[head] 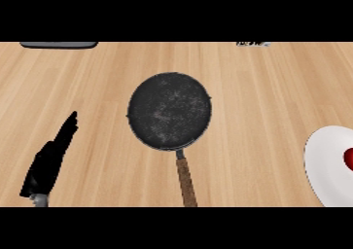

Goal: Pick the tomato from the plate and place it in the pan

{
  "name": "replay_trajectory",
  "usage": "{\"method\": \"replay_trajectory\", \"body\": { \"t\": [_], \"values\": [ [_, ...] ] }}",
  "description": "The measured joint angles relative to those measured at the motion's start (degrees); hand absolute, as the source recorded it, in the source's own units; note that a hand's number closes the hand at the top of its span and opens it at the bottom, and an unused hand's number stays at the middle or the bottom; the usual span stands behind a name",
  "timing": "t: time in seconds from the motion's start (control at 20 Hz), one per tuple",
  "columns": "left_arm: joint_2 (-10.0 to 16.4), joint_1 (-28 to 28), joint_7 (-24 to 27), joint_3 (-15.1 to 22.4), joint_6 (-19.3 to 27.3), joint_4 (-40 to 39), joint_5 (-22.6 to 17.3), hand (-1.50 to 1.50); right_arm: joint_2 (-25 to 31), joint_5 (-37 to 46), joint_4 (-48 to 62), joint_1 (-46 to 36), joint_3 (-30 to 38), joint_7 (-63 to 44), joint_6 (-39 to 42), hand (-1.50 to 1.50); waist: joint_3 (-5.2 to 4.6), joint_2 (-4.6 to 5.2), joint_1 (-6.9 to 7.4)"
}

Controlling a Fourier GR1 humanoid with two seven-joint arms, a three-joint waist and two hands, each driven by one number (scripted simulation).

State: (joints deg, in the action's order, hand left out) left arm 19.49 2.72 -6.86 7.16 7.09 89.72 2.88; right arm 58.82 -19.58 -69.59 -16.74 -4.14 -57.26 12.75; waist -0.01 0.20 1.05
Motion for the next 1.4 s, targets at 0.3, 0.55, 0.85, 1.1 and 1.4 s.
{"method": "replay_trajectory", "body": {
  "t": [0.3,0.55,0.85,1.1,1.4],
  "values": [
    [-0.81,0.78,-0.27,-0.83,-0.34,0.74,1.08,0.00,-3.59,1.78,2.41,-2.54,-1.27,-0.39,1.55,-1.50,0.00,-0.12,-0.37],
    [-1.91,1.27,-0.56,-0.59,-0.26,1.60,2.04,0.00,-5.03,3.48,5.71,-4.11,-2.99,-0.80,2.89,-1.50,0.00,-0.12,-0.36],
    [-1.88,1.75,-1.06,-1.93,-1.33,2.49,1.94,0.00,-7.11,5.07,6.64,-4.50,-4.24,-2.05,3.01,-1.50,0.01,-0.17,-0.59],
    [-2.46,0.96,-1.25,-2.59,-1.64,1.55,2.87,0.00,-8.91,6.10,6.76,-3.38,-4.45,-2.07,3.22,-1.50,-0.02,-0.21,-0.77],
    [-3.20,0.74,-0.50,-3.32,-2.74,0.79,3.59,0.00,-11.46,8.67,8.64,-2.72,-3.93,-1.12,3.43,-1.50,0.01,-0.20,-0.83]
  ]
}}
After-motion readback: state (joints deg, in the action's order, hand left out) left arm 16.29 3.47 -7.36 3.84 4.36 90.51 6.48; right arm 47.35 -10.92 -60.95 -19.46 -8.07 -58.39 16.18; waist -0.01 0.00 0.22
